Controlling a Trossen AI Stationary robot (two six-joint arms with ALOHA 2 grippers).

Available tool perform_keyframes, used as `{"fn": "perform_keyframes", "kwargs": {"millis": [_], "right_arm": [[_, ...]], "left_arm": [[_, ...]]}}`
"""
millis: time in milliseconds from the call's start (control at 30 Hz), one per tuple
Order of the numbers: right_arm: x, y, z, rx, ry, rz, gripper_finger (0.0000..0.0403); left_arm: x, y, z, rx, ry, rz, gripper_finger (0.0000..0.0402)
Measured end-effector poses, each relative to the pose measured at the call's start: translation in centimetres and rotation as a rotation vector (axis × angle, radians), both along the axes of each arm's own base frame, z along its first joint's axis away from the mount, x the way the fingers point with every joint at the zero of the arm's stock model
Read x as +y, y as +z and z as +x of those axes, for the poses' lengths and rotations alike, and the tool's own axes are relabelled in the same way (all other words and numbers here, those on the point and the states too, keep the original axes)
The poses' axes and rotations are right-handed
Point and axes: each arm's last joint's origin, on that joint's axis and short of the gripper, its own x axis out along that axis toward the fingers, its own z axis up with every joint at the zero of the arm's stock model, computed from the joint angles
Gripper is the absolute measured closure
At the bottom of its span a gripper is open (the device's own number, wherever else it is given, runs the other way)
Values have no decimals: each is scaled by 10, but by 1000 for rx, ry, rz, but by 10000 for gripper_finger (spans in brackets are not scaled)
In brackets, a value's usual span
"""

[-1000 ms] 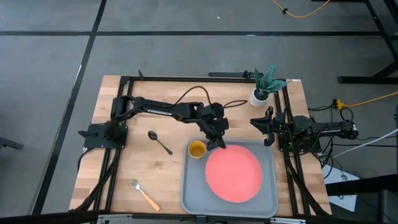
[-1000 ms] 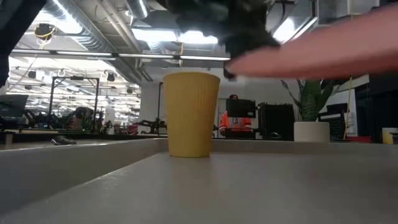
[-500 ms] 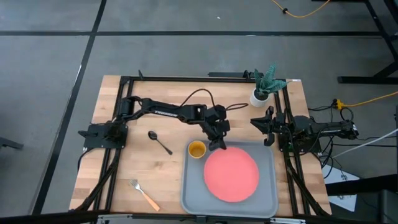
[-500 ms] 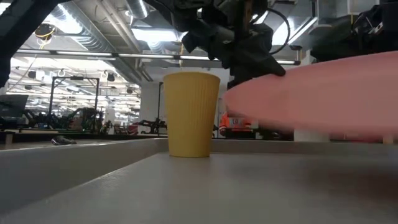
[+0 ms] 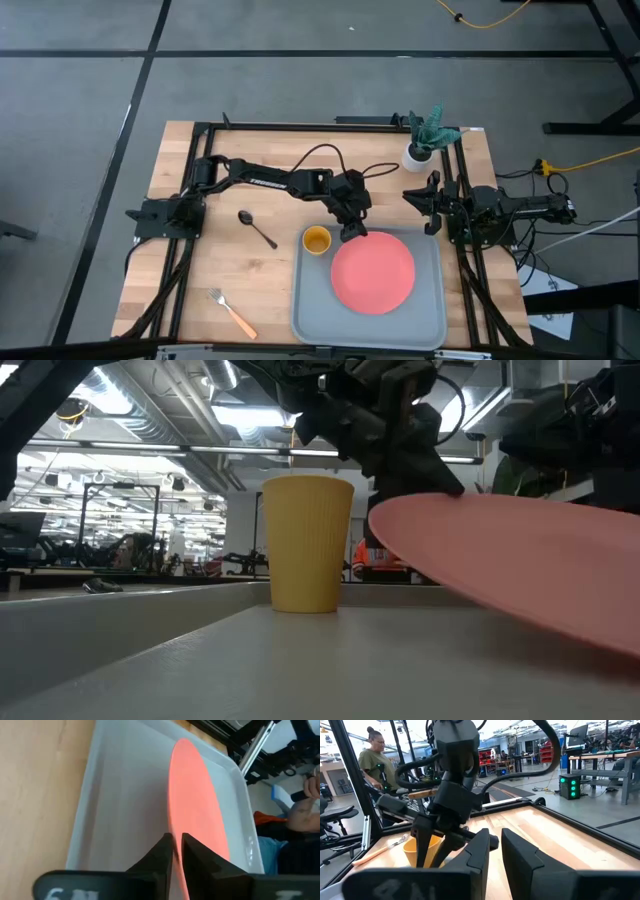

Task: Pick and place plate/cup/fork/spoon on tray
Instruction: Put the pink plate on the light blue serving tray to the bottom right of the yellow cup, then adjust the yellow cup

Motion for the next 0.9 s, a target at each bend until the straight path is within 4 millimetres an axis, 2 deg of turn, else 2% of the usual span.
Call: {"fn": "perform_keyframes", "kwargs": {"millis": [433, 633, 767, 900], "right_arm": [[0, 0, 0, 3, 0, 0, 347], [0, 0, 0, 3, 0, 0, 347], [0, 0, 0, 4, 1, 0, 347], [0, -1, 0, 8, 1, -1, 347]], "left_arm": [[-1, 1, 1, -15, 0, -6, 361], [-2, 2, 1, 2, -21, -72, 361], [-5, 12, -1, -67, -159, -136, 364], [-8, 39, -9, -143, -257, -179, 362]]}}
